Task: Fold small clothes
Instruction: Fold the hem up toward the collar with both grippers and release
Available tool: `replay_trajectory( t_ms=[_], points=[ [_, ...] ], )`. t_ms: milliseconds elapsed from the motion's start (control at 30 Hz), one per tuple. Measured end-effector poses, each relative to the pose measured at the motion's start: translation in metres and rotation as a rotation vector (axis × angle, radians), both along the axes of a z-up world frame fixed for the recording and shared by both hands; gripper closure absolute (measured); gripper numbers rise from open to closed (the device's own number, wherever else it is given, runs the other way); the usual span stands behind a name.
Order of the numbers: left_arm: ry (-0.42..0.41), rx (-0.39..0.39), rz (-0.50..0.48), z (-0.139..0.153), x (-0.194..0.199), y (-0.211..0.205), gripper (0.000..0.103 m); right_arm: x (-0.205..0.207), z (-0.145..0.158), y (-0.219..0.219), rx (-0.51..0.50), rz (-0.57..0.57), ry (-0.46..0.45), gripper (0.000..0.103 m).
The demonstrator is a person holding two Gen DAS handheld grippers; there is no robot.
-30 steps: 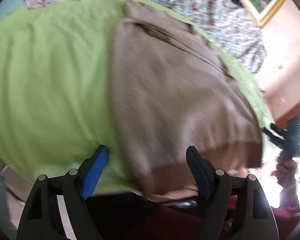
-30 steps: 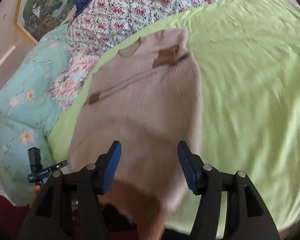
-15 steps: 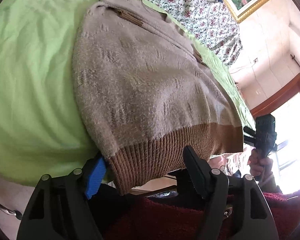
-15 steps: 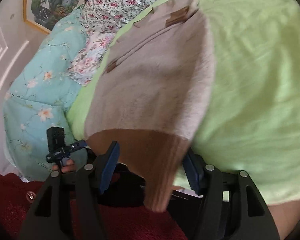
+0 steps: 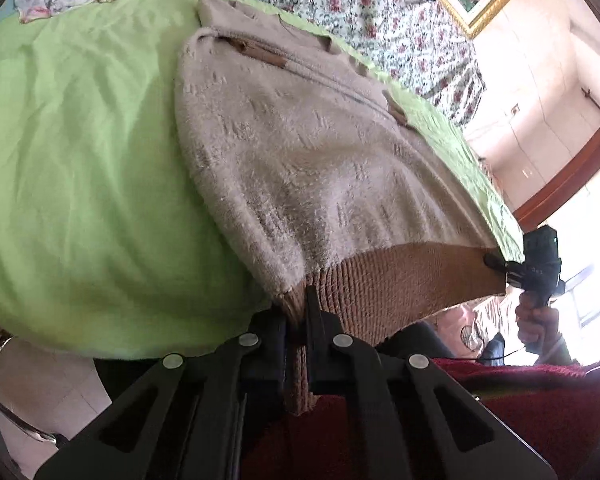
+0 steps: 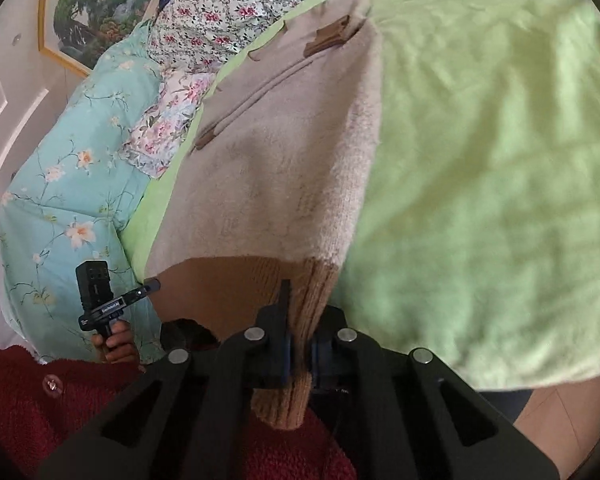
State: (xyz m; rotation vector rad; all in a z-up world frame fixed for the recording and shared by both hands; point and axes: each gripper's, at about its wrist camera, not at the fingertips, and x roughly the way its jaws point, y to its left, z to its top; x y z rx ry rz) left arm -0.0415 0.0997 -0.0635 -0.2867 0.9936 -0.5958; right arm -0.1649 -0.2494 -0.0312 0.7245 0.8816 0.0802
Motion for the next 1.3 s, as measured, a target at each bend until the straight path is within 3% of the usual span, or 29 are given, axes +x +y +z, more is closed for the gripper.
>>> replay_trajectory(
  t_ms=[100, 233, 467, 633, 800, 1000, 1067, 1300],
  points=[
    [-0.040, -0.073, 0.029, 0.016, -0.006, 0.008, 0.098, -0.003, 0.012, 0.003, 0.032, 0.010, -0.070, 0.096],
    [-0.048, -0.084, 0.056, 0.025, -0.005, 0.012, 0.098, -0.003, 0.013, 0.002, 0.010, 0.014, -0.039, 0.096],
    [-0.212, -0.137, 0.087, 0.088, 0.006, 0.018, 0.098, 0.004, 0.049, -0.010, 0.093, -0.024, -0.225, 0.096],
    [-0.353, -0.188, 0.127, 0.141, 0.049, 0.018, 0.098, 0.045, 0.096, -0.025, 0.049, -0.054, -0.346, 0.096],
    [-0.409, -0.178, 0.193, 0.170, 0.123, -0.001, 0.098, 0.111, 0.121, -0.057, -0.038, -0.116, -0.389, 0.096],
    [-0.352, -0.106, 0.252, 0.167, 0.225, -0.015, 0.098, 0.211, 0.121, -0.102, -0.097, -0.156, -0.327, 0.096],
    [-0.316, -0.081, 0.272, 0.157, 0.263, -0.019, 0.098, 0.246, 0.116, -0.112, -0.133, -0.169, -0.287, 0.096],
    [-0.222, -0.020, 0.309, 0.114, 0.354, -0.032, 0.098, 0.331, 0.090, -0.152, -0.112, -0.223, -0.195, 0.096]
  ],
)
